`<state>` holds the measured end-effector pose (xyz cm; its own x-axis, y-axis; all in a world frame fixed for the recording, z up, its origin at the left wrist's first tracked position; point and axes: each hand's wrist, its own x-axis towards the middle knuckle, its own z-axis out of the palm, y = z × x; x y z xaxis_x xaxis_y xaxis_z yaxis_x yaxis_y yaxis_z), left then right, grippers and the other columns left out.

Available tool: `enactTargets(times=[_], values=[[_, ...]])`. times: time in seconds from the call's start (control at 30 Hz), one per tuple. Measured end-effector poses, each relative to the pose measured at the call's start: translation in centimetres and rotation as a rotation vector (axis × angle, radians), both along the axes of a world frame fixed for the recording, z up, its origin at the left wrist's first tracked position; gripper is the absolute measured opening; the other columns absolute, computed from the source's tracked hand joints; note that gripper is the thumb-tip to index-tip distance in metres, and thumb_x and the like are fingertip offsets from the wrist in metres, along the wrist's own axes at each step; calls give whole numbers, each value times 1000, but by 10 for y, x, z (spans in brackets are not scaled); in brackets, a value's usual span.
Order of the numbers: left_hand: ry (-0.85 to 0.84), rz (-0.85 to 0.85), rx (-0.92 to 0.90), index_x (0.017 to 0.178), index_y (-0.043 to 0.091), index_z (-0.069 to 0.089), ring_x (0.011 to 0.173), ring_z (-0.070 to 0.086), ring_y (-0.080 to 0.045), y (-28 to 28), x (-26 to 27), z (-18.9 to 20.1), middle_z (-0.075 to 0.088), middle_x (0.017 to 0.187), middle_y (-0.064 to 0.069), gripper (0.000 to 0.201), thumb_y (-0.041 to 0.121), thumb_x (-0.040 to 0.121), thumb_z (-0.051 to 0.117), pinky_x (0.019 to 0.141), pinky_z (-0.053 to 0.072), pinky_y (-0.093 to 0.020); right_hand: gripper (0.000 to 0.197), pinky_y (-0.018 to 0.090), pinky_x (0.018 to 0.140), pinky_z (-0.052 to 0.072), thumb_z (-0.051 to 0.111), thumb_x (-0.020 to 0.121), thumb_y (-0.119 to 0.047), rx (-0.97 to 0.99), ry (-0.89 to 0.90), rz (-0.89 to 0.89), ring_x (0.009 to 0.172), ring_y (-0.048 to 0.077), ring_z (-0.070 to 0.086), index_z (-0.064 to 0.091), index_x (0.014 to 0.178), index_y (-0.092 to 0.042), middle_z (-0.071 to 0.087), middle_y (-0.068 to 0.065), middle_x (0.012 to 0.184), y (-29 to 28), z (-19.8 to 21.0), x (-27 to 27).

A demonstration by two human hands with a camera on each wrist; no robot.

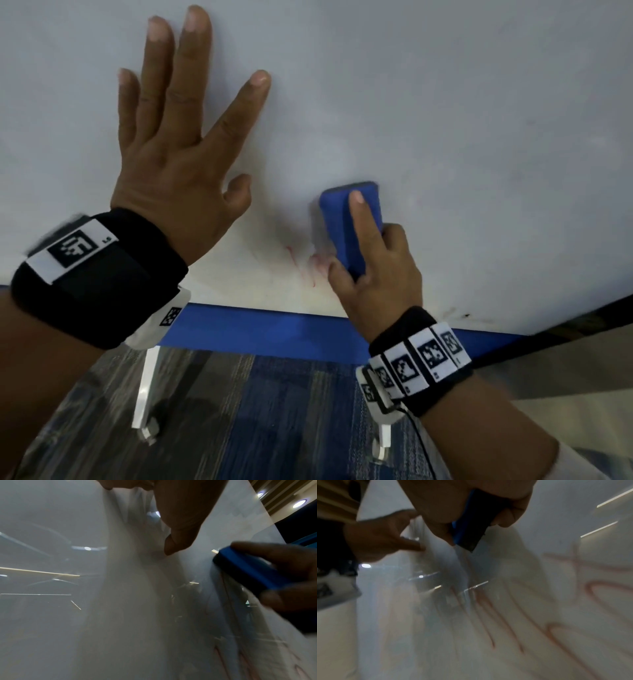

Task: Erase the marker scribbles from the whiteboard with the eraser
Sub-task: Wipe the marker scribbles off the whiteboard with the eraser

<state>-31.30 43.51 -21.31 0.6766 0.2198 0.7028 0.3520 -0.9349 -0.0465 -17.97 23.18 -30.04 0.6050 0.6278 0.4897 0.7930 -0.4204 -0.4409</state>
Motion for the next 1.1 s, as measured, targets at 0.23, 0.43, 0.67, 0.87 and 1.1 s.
enactTargets(times=[0.23, 0.43, 0.67, 0.87, 1.1], values=[[15, 1, 18, 158, 26, 29, 148, 10, -52, 5, -6, 1, 15, 161, -30, 87, 17, 81, 70, 120, 13, -65, 93, 26, 55, 38, 72, 81, -32, -196, 13, 39, 66, 21, 51, 13, 149, -52, 40, -3, 91, -14, -28, -12], [0, -2, 32, 157, 24, 33, 147, 15, -54, 6, -7, -2, 19, 160, -32, 84, 14, 82, 68, 121, 13, -62, 94, 21, 57, 33, 74, 80, -29, 147, 2, -14, 71, 9, 37, 11, 149, -42, 38, -1, 97, 14, 7, -8], [29, 16, 29, 158, 27, 31, 148, 12, -51, 16, -18, -10, 17, 161, -30, 89, 10, 78, 68, 120, 13, -63, 96, 25, 52, 41, 69, 84, -31, -360, 32, 120, 68, 19, 50, 3, 149, -55, 46, 1, 95, 6, -58, -28], [26, 38, 47, 156, 21, 35, 144, 17, -57, 28, -29, -32, 22, 157, -37, 87, 7, 78, 70, 117, 17, -67, 90, 18, 52, 34, 73, 83, -30, 137, 33, 18, 67, 14, 43, 13, 149, -44, 39, -1, 96, 40, -24, -34], [46, 21, 32, 157, 22, 34, 145, 15, -56, 37, -39, -43, 20, 158, -36, 91, 5, 75, 71, 118, 16, -66, 98, 26, 54, 35, 68, 88, -31, -407, 111, 108, 69, 21, 49, -5, 146, -58, 35, -3, 91, 18, -110, -46]])
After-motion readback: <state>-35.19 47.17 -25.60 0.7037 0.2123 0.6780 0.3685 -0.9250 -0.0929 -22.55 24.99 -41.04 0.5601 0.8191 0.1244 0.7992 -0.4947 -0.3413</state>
